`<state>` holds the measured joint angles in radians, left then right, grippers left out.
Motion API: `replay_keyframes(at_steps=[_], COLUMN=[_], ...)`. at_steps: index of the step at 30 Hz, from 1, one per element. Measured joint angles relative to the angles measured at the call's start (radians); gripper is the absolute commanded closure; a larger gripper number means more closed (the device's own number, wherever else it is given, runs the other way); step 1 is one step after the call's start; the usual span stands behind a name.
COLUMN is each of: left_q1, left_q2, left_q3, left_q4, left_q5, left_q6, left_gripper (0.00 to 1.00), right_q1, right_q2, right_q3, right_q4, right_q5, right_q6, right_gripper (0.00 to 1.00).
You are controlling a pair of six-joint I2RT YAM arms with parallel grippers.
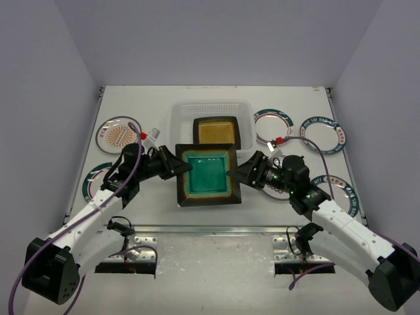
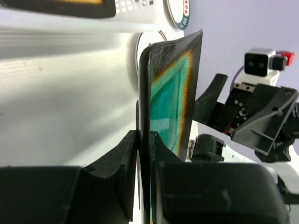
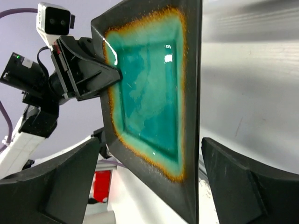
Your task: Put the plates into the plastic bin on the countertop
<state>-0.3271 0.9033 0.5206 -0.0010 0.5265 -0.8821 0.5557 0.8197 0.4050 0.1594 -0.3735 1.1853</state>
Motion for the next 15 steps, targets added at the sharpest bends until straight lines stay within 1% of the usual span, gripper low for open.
replay_keyframes(at_steps=[3, 8, 13, 15], left_q1=[0.001, 0.012, 0.04, 0.057], left_q2=[0.065, 0.199, 0.405, 0.504], left_q3=[0.116, 0.317, 0.537, 0.633], left_q4=[-0.067, -0.074, -0.095, -0.131], left_q5=[-0.028, -0.056, -0.067, -0.071], left_q6=[0.021, 0.038, 0.068, 0.087], left_gripper=[1.0, 1.0, 1.0, 1.0], right_q1=[-0.029, -0.052, -0.057, -0.057], right_q2=[-0.064, -0.161, -0.238, -0.27], right_q3=[0.015, 0.038, 0.082, 0.108], right_q4=[-0.058, -0.203, -0.365, -0.427], right_q5=[0.02, 0.077, 0.142, 0.163], right_q6=[-0.022, -0.081, -0.142, -0.168], right_gripper=[0.06, 0.04, 0.04, 0.03])
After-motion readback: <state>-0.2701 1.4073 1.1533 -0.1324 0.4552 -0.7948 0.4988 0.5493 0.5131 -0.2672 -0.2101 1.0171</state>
